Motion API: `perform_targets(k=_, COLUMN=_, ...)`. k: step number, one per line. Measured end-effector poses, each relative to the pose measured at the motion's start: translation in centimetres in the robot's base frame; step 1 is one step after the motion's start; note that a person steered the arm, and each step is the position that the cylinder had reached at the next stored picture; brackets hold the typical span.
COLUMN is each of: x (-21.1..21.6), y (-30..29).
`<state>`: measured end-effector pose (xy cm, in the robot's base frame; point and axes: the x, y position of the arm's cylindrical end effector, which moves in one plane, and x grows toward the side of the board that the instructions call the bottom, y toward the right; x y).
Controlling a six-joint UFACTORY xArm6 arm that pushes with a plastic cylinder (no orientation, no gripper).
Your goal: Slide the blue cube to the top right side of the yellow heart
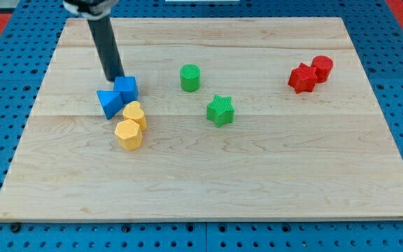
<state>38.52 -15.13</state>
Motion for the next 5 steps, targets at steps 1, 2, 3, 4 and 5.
perform_targets(k=1, x=2.3, y=3.1)
perform_targets(k=2, x=2.1, y=4.5)
perform_targets(k=3, x=3.2, y=5.6)
perform_targets(k=4, x=4.7, y=6.9)
perform_targets(k=5, x=5.5, y=6.6)
